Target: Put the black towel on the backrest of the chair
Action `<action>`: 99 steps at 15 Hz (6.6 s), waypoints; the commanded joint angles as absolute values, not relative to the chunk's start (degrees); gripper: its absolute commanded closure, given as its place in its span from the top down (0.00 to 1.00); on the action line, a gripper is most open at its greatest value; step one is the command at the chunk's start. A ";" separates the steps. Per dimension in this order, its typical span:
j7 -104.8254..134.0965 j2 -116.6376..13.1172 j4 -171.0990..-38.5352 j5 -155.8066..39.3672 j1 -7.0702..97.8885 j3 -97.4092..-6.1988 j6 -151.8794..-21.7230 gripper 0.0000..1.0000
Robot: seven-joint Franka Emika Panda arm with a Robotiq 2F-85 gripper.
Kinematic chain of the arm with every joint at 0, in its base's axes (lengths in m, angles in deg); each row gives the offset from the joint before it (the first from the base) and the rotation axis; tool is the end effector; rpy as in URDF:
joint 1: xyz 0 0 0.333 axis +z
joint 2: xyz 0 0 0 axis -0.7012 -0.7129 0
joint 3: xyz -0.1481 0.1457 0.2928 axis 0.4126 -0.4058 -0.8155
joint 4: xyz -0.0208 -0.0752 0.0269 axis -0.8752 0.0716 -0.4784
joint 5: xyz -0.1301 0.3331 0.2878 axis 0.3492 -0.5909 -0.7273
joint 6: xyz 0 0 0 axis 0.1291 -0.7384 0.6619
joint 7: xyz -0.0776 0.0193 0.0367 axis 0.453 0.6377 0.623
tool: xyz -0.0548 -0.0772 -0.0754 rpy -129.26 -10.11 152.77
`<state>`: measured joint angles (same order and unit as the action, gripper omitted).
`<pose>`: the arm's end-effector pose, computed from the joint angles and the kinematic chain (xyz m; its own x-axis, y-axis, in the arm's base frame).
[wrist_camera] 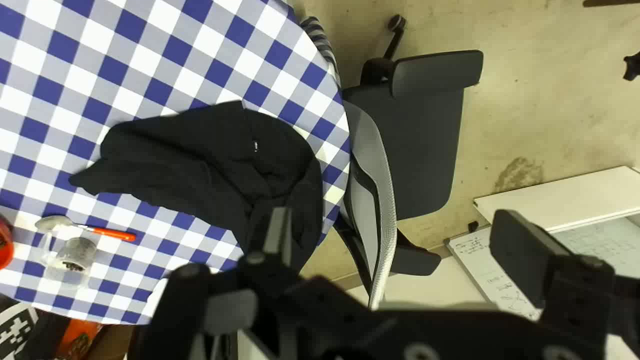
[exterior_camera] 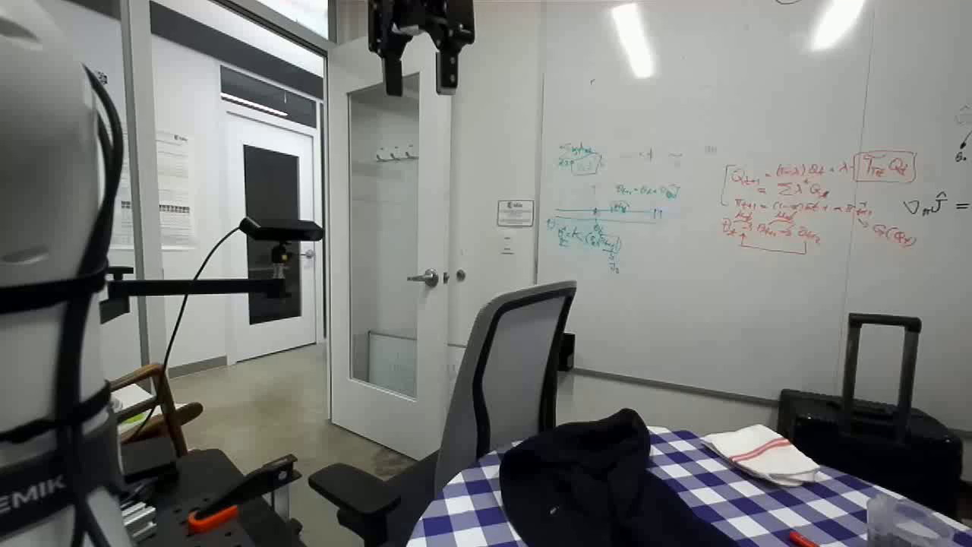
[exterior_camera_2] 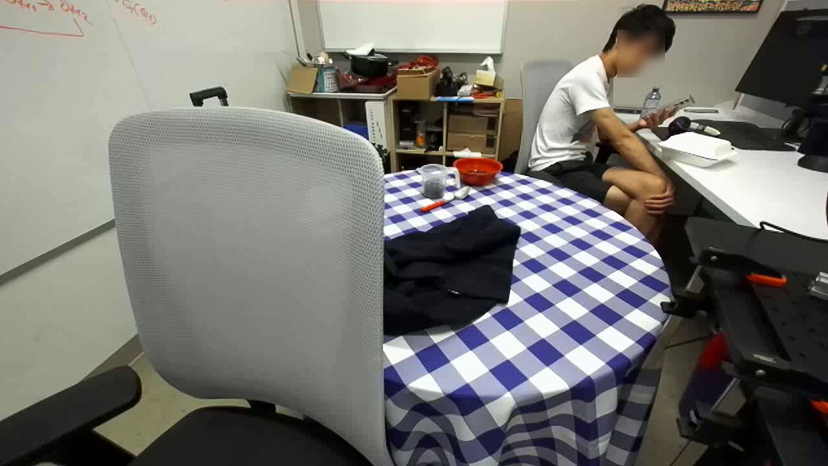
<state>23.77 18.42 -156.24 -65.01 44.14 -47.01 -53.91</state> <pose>0.3188 -0.0561 0.5895 0.9770 -0.0550 0.2060 -0.0188 -0.9847 -0.1735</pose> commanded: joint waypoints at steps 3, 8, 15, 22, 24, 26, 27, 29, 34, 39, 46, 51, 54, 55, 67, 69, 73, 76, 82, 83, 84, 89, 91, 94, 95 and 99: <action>23.19 16.26 -155.06 -66.79 43.40 -47.58 -53.53 1.00; 15.15 8.96 -152.83 -69.31 41.84 -49.71 -55.03 1.00; -0.03 2.29 -154.72 -71.18 39.07 -56.83 -58.38 1.00; -22.28 -12.32 -152.32 -67.31 36.32 -66.27 -75.28 1.00; -29.81 -16.62 -150.23 -67.02 36.32 -66.96 -77.84 1.00; -37.07 -20.20 -148.30 -66.42 36.69 -67.01 -79.94 1.00; -40.58 -21.95 -147.44 -66.16 37.01 -66.82 -80.91 1.00; -47.64 -25.26 -145.83 -65.45 37.60 -66.30 -82.13 1.00; -47.37 -30.07 -144.75 -68.45 41.36 -63.42 -83.45 1.00; -46.81 -32.45 -145.48 -67.32 43.13 -61.68 -83.38 1.00; -27.04 -31.51 -149.25 -71.43 45.00 -60.46 -81.77 1.00; -12.12 -30.07 -149.15 -71.89 45.96 -60.51 -76.77 1.00; -3.81 -31.45 -146.56 -70.36 45.67 -60.12 -70.92 1.00; -1.50 -32.73 -145.38 -69.51 45.60 -60.00 -69.12 1.00; 5.65 -52.74 -131.91 -39.49 48.54 -57.91 -65.67 1.00; 4.63 -54.15 -131.72 -34.46 49.35 -56.89 -67.82 1.00; 2.64 -54.62 -134.58 -39.82 47.94 -56.08 -73.04 1.00; 1.80 -54.77 -137.31 -47.94 46.50 -55.58 -76.84 1.00; -0.94 -58.06 -139.63 -48.22 47.69 -53.25 -84.08 1.00; -1.29 -59.53 -139.06 -47.63 48.08 -52.95 -85.30 1.00; -1.65 -60.75 -138.55 -47.24 48.46 -52.65 -86.26 1.00; -0.36 -66.99 -134.65 -48.25 49.31 -51.79 -90.69 1.00; 0.45 -68.78 -132.54 -48.93 49.15 -51.61 -91.60 1.00; 1.67 -70.91 -128.82 -50.35 48.47 -51.84 -92.39 1.00; 2.09 -71.60 -127.46 -50.77 48.18 -51.97 -92.54 1.00; 4.51 -74.33 -121.74 -53.80 46.49 -53.10 -92.64 1.00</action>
<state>0.89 -71.17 -126.77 -50.16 47.69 -52.42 -92.13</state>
